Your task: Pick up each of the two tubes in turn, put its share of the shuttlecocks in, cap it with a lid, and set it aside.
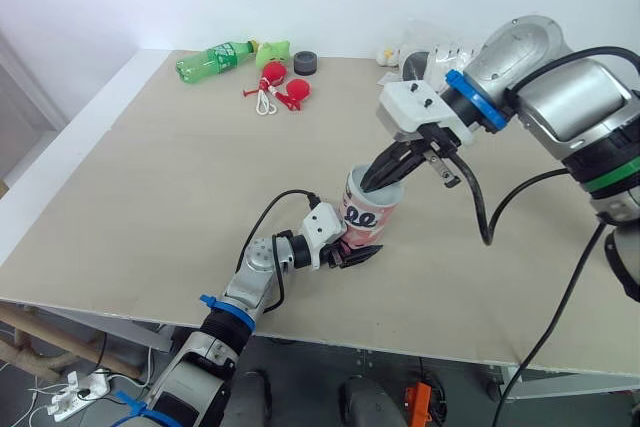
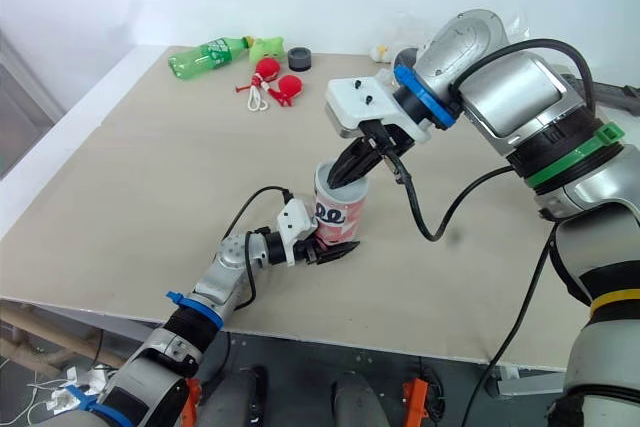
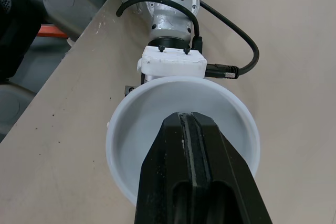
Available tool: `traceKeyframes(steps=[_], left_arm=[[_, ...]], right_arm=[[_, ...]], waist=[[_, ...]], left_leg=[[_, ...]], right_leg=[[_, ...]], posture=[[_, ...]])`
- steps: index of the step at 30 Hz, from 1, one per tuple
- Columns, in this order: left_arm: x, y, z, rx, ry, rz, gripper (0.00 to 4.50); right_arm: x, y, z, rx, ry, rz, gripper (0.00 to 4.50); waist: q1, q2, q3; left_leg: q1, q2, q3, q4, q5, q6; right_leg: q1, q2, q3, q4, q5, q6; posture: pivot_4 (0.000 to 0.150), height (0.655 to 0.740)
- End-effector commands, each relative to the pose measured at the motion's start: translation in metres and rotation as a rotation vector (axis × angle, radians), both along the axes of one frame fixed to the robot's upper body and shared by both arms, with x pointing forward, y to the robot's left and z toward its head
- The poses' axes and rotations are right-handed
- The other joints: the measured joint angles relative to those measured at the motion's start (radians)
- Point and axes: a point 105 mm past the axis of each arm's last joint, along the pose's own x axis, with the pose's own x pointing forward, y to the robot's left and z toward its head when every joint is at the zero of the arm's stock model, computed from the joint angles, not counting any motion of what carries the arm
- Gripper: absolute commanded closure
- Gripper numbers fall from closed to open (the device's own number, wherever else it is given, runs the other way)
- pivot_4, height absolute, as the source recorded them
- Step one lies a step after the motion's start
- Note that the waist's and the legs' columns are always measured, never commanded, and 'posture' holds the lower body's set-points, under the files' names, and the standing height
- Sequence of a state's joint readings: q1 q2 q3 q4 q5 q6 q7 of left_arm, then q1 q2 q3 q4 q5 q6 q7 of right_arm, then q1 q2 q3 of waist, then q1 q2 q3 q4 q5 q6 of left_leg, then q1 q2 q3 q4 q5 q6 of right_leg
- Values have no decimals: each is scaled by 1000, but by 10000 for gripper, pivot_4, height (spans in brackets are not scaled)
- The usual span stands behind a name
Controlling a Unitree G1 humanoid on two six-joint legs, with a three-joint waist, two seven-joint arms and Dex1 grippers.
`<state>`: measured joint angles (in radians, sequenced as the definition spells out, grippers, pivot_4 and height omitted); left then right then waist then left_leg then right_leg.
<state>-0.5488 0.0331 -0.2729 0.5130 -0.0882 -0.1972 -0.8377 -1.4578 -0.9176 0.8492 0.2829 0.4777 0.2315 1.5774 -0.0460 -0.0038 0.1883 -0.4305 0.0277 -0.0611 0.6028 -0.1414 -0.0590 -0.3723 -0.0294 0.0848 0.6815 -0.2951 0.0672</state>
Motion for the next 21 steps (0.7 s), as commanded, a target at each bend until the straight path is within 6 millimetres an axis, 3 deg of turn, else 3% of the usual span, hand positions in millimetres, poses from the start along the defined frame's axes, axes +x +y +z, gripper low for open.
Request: traceKeyframes(steps=[1, 7, 14, 18, 21], left_arm=[[-2, 2, -15, 34, 44, 9, 14265], [-2, 2, -15, 29, 44, 13, 14265], [-3, 2, -15, 31, 42, 12, 14265], [-3, 2, -15, 31, 44, 11, 14265], [-3, 5, -15, 27, 51, 15, 14265]], right_arm=[[-5, 0, -11, -53, 26, 41, 44158], [-5, -4, -32, -107, 58, 39, 44158], [-6, -2, -39, -104, 73, 50, 44158], [-6, 0, -13, 38, 62, 30, 44158], [-9, -11, 16, 209, 54, -41, 44158]], waist=[[0, 0, 0], [0, 0, -1], [0, 1, -6], [0, 1, -9], [0, 0, -9]], left_leg=[[0, 0, 0, 0, 0, 0], [0, 0, 0, 0, 0, 0], [2, 1, 0, 0, 0, 0], [2, 1, 0, 0, 0, 0], [2, 1, 0, -1, 0, 0]], right_leg=[[0, 0, 0, 0, 0, 0], [0, 0, 0, 0, 0, 1], [1, 1, 0, 0, -1, 2], [2, 1, 0, 0, -2, 3], [2, 2, 0, 0, -2, 3]], posture=[[1500, 7400], [1500, 7400], [1500, 7400], [1500, 7400], [1500, 7400]])
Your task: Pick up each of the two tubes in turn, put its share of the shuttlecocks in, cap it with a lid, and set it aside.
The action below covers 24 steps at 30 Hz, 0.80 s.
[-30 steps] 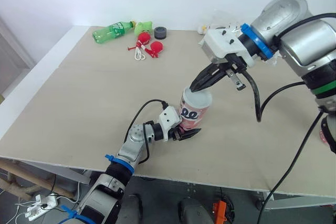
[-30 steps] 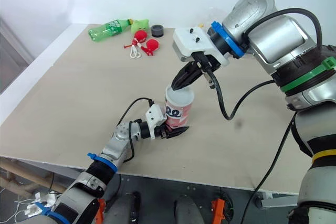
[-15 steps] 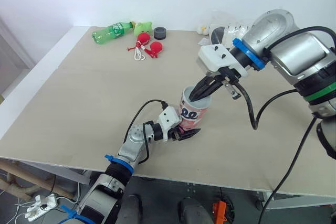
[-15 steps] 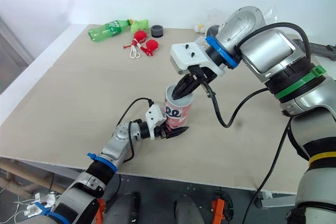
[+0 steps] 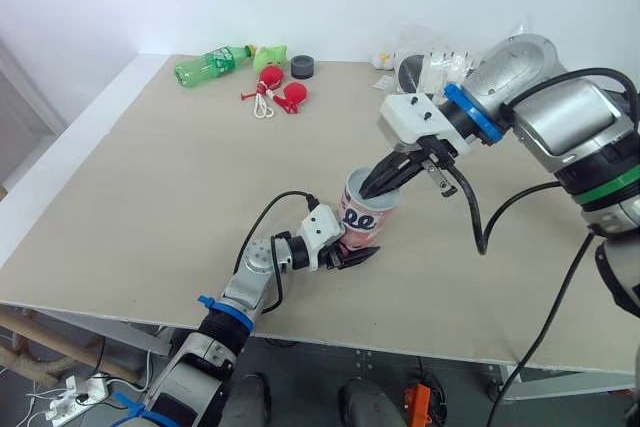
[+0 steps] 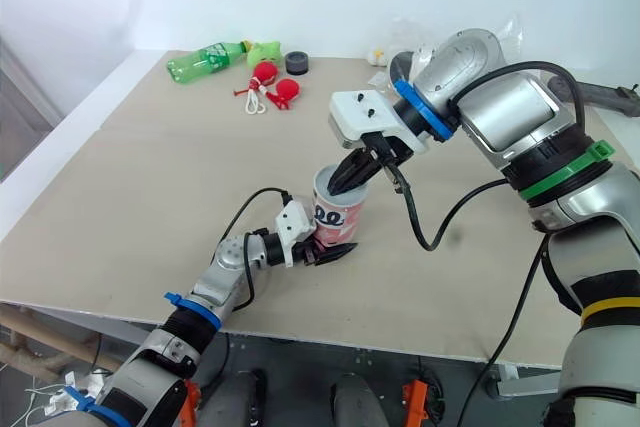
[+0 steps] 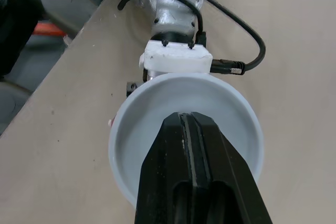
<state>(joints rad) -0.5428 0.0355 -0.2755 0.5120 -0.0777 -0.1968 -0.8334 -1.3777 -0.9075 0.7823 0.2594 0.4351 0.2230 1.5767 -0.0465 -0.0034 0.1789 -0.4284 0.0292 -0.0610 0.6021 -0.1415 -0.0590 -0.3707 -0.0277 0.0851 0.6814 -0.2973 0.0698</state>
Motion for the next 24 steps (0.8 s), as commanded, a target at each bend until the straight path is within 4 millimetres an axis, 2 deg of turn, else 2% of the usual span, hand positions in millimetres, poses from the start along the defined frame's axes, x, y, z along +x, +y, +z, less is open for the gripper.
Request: traceKeyframes(steps=[1, 3, 6, 7, 10, 11, 12, 14, 15, 17, 20, 22, 24], left_arm=[[-3, 5, -12, 11, 55, 11, 14265], [-4, 6, -12, 6, 65, 7, 14265], [-5, 8, -12, 4, 80, 4, 14265], [-5, 9, -13, 8, 88, 5, 14265], [-5, 13, -14, 12, 114, 4, 14265], [-5, 14, -14, 11, 120, 2, 14265], [-5, 16, -14, 11, 127, 0, 5253], [-6, 18, -14, 12, 139, -5, 0], [-7, 20, -14, 11, 146, -9, 0], [-9, 23, -13, 7, 159, -23, 0], [-11, 29, -11, 13, 168, -36, 0], [-13, 37, -11, 22, 173, -47, 0], [-16, 52, -8, 22, 182, -61, 0]], right_arm=[[-12, -12, 35, 244, 50, -62, 44158], [-17, -20, 46, 363, 57, -110, 44158], [-23, -34, 50, 516, 54, -221, 44158], [-22, -40, 51, 588, 51, -287, 41558], [-26, -62, 39, 735, 34, -478, 32893], [-26, -67, 34, 770, 26, -535, 26956], [-29, -72, 29, 819, 29, -586, 22148], [-36, -80, 13, 899, 58, -682, 14963], [-41, -80, 1, 910, 66, -723, 9376], [-49, -77, -16, 934, 84, -778, 1400], [-60, -68, -34, 972, 123, -820, 516], [-68, -57, -65, 906, 134, -855, 516], [-66, -51, -93, 878, 122, -909, 516]], waist=[[0, 0, 0], [3, -1, 1], [4, -2, 1], [4, -2, 1], [2, -3, 1], [1, -2, 1], [-1, -2, 1], [1, -2, 1], [0, -3, 1], [-1, -4, 0], [-4, -3, 0], [-2, -6, -2], [-2, -8, -3]], left_leg=[[0, 0, 0, 0, 0, 0], [-3, 0, -1, 0, 0, 0], [-4, -1, -1, -1, -1, 0], [-4, -1, -1, -1, -1, 1], [-4, -1, -2, -1, -1, 1], [-4, -1, -2, -1, -1, 1], [-3, -1, -1, -1, -1, 1], [-2, 0, -1, -1, -1, 2], [-2, 0, -2, -1, -1, 2], [-2, 1, -3, 0, -1, 2], [-1, 1, -1, 0, 0, 2], [-1, 1, -1, 0, 1, 3], [-1, 2, -1, 0, 1, 3]], right_leg=[[0, 0, 0, 0, 0, 0], [-2, 0, 0, 0, 3, -5], [-2, -1, -1, -1, 2, -6], [-2, -1, -1, -1, 2, -6], [-2, -1, -2, -1, 2, -6], [-2, 0, -2, -1, 2, -7], [-2, 0, -1, 0, 2, -7], [-1, 0, 0, 0, 1, -4], [-1, 1, -1, 0, 0, -2], [0, 2, -2, 0, -1, -1], [-1, 2, 1, 0, 0, 0], [0, 2, 0, 0, 1, 0], [0, 3, 0, 0, 1, 0]], posture=[[1500, 7400], [1500, 7400], [1500, 7400], [1500, 7400], [1500, 7400], [1500, 7400], [1500, 7400], [1500, 7400], [1500, 7400], [1500, 7400], [1500, 7400], [1500, 7400], [1500, 7400]])
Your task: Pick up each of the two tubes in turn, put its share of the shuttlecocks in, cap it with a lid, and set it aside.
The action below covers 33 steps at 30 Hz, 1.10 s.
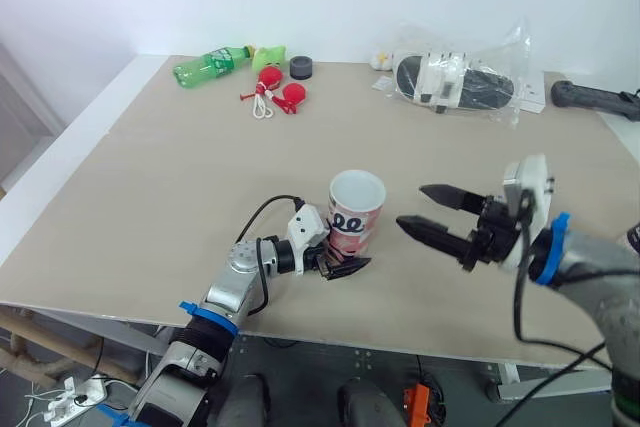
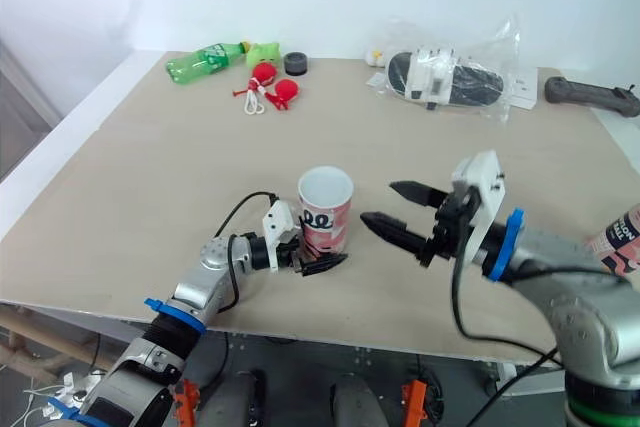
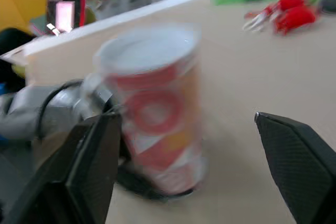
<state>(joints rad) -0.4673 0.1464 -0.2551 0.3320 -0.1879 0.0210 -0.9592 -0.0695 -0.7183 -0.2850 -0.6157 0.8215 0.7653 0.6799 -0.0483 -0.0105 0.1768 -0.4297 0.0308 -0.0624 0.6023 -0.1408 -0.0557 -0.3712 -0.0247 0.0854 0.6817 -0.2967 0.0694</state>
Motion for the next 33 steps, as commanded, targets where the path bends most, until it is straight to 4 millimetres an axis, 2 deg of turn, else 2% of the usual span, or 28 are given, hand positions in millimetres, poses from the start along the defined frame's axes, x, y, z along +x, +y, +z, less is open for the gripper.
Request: traceKeyframes(steps=[1, 7, 12, 15, 22, 27, 33], left_arm=[[-8, 29, -3, 5, 48, -14, 0], [-23, 78, -11, 65, 76, 22, 0], [-29, 111, -2, 90, 61, 85, 0], [-31, 122, 5, 105, 47, 113, 0], [-37, 118, 19, 74, 18, 125, 0], [-39, 113, 20, 64, 28, 121, 0], [-37, 113, 18, 67, 33, 122, 0]], right_arm=[[1, 12, -29, -41, -33, -62, 516], [10, 35, -68, -39, -33, -62, 516], [21, 59, -80, -5, -38, -31, 516], [32, 67, -82, 8, -45, -33, 516], [54, 89, -87, 36, -60, -17, 516], [60, 106, -85, 59, -92, 12, 516], [73, 113, -80, 73, -130, -19, 516]], waist=[[-1, -2, -1], [-9, -5, -4], [0, -7, -4], [-2, -8, -2], [2, -11, -1], [2, -11, -1], [0, -11, -1]], left_leg=[[0, 0, 0, 0, 0, 0], [2, 3, 2, -2, 0, 0], [3, 6, 4, -2, 0, 0], [3, 9, 5, -3, 0, -1], [1, 10, 5, -3, 0, -1], [1, 12, 5, -4, -1, -2], [1, 15, 5, -4, -1, -2]], right_leg=[[0, 0, 0, 0, 0, 0], [-1, 1, 1, 0, 0, -3], [-1, 2, 0, 0, -2, -10], [-2, 4, 0, 0, -1, -12], [-3, 5, 0, 0, -1, -11], [-3, 6, -1, 0, -1, -9], [-5, 10, -1, 0, 1, -13]], posture=[[1500, 7400], [1500, 7400], [1500, 7400], [1500, 7400], [1500, 7400], [1500, 7400], [1500, 7400]])
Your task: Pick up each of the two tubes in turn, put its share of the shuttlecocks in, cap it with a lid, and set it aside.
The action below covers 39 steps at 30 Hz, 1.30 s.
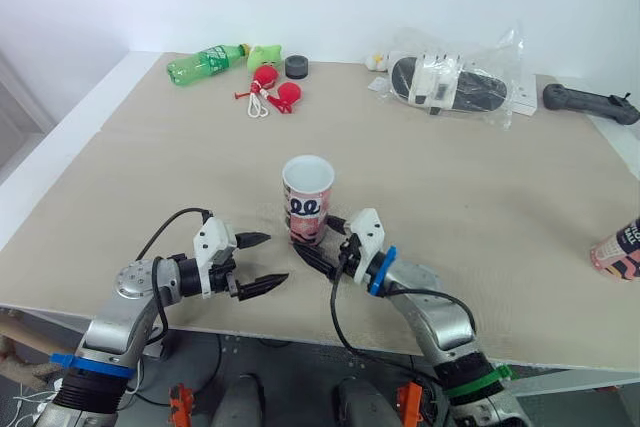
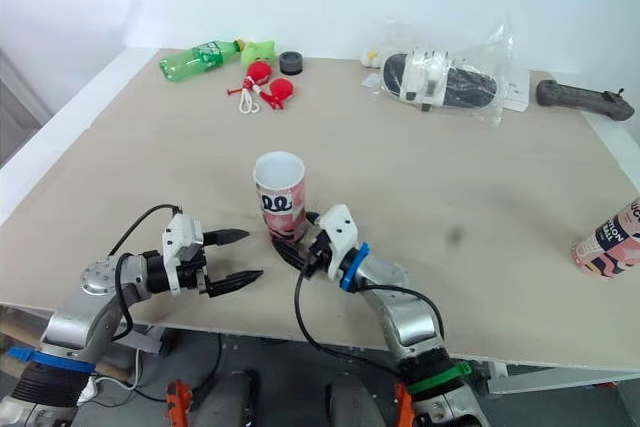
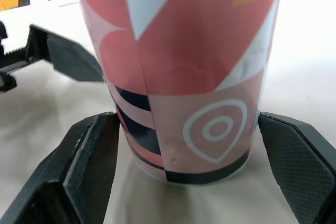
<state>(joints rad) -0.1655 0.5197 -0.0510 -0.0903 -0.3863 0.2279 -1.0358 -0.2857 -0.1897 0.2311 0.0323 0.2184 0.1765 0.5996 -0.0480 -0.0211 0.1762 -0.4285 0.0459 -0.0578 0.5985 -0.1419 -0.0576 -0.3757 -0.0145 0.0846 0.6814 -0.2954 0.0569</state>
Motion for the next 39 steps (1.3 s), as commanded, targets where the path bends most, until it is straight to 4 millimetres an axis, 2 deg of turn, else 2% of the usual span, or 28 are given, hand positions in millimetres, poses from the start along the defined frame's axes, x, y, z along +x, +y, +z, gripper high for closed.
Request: traceKeyframes(steps=[1, 5, 12, 17, 23, 26, 31, 35, 37, 39], left_arm=[[0, -3, 7, -14, -22, -16, 0], [1, -4, 6, -14, -21, -19, 0], [1, -5, 5, -14, -21, -22, 0], [4, -5, 11, -21, -40, -16, 0], [20, -19, 55, -125, -116, 8, 0], [29, -39, 78, -158, -155, -41, 0], [38, -81, 97, -192, -182, -161, 0], [37, -124, 103, -208, -195, -290, 0], [36, -142, 104, -206, -202, -342, 0], [37, -151, 106, -219, -203, -357, 0]], right_arm=[[4, 2, 11, 19, -47, -4, 516], [4, 5, 8, 20, -44, 6, 516], [5, 6, 7, 29, -39, 7, 14503], [5, -5, 21, 84, -64, -29, 15366], [8, -72, 60, 207, -150, -318, 15366], [5, -122, 70, 211, -188, -543, 15366], [-3, -196, 73, 226, -213, -940, 15366], [-15, -253, 57, 196, -189, -1250, 15366], [-20, -272, 47, 186, -164, -1354, 15366], [-24, -284, 42, 182, -153, -1415, 15366]], waist=[[0, 0, 0], [0, 0, 0], [0, 0, 0], [0, 0, 0], [12, 0, 0], [15, 0, 0], [11, 0, 0], [5, 0, 1], [9, 0, 1], [9, 0, 0]], left_leg=[[0, 0, 0, 0, 0, 0], [0, 1, 0, 0, 0, 0], [0, 1, 0, 0, 0, 0], [0, 1, 0, -1, 0, 0], [-8, 0, 0, 1, 1, -1], [-11, 0, 0, 1, 2, -3], [-10, -1, 1, 1, 2, -4], [-10, 0, 1, 0, 2, -3], [-11, -1, 0, 1, 2, -3], [-11, -1, 1, 1, 2, -3]], right_leg=[[0, 1, 0, 0, 0, 0], [0, 1, 0, 0, 0, 0], [0, 1, 0, 0, 0, -1], [-1, 1, 0, 0, 0, -1], [-7, 1, 0, 0, 1, 1], [-9, 0, 0, 0, 2, 1], [-9, 1, 1, 0, 2, 2], [-10, 2, 1, 0, 3, 1], [-10, 2, 1, 0, 3, 1], [-9, 1, 2, 0, 3, 2]], posture=[[1500, 7400], [1500, 7400], [1500, 7400], [1500, 7400], [1500, 7400], [1500, 7400], [1500, 7400], [1500, 7400], [1500, 7400], [1500, 7400]])
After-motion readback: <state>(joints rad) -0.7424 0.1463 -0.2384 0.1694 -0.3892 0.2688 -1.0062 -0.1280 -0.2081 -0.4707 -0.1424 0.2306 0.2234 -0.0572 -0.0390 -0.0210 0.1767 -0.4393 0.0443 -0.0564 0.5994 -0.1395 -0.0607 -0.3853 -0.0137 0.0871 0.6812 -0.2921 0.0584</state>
